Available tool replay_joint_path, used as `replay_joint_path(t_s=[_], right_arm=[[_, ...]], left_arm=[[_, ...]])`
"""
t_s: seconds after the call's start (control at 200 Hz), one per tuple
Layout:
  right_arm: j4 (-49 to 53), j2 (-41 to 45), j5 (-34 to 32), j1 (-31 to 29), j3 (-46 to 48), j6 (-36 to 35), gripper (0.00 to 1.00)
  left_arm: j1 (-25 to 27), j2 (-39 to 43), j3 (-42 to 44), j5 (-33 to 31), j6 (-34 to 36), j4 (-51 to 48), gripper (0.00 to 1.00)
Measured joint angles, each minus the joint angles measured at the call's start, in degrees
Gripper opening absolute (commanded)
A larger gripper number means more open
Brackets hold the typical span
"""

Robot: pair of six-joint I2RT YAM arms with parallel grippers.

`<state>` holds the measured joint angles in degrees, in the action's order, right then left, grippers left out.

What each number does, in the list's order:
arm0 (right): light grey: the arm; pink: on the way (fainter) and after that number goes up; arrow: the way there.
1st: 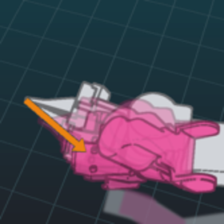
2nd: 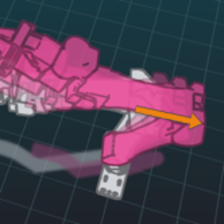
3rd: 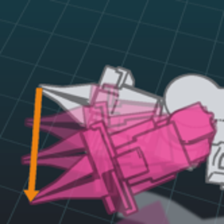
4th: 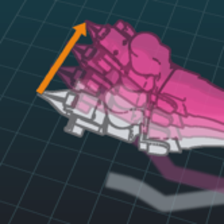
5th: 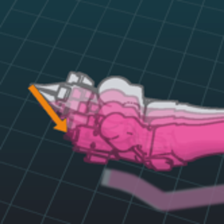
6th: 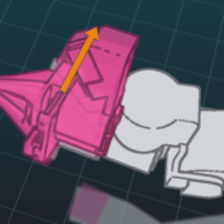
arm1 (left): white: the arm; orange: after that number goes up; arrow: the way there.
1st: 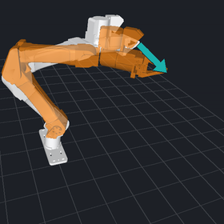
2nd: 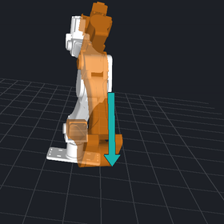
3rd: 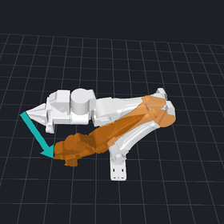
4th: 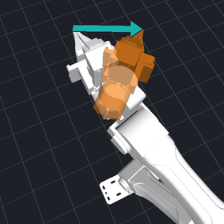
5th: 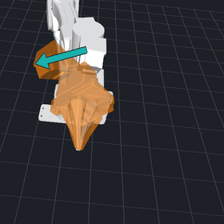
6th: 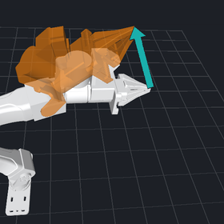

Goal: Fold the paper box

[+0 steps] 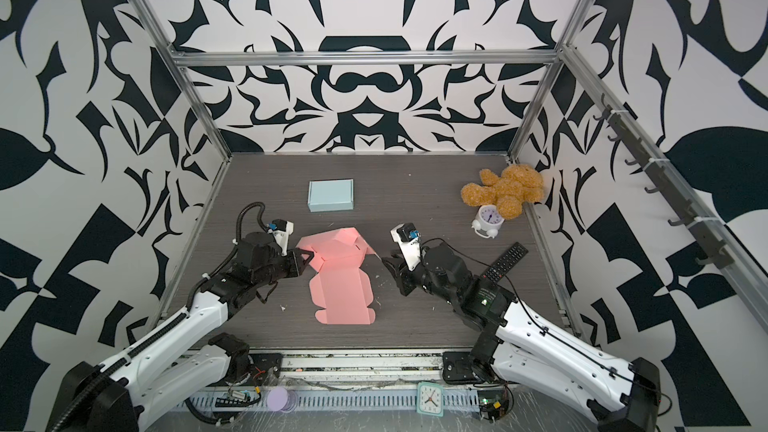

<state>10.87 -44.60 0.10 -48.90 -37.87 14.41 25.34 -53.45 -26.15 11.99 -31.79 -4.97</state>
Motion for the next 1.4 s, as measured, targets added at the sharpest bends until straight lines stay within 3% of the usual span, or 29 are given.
replay_joint_path(t_s=[0.41, 0.77, 1.4], right_arm=[[-1.2, -7.4, 10.3, 3.5, -2.3, -3.1, 0.48], [-3.2, -10.4, 19.1, 3.5, -2.6, -6.1, 0.44], [-4.2, -15.4, 24.5, 3.5, -5.2, -6.2, 0.36]], left_arm=[[0.0, -2.3, 0.0, 5.7, 1.4, -0.1, 0.05], [-0.1, -4.3, 0.0, 8.0, 1.7, 1.3, 0.05], [-0.2, -5.2, 0.0, 8.9, 1.8, 2.2, 0.05]])
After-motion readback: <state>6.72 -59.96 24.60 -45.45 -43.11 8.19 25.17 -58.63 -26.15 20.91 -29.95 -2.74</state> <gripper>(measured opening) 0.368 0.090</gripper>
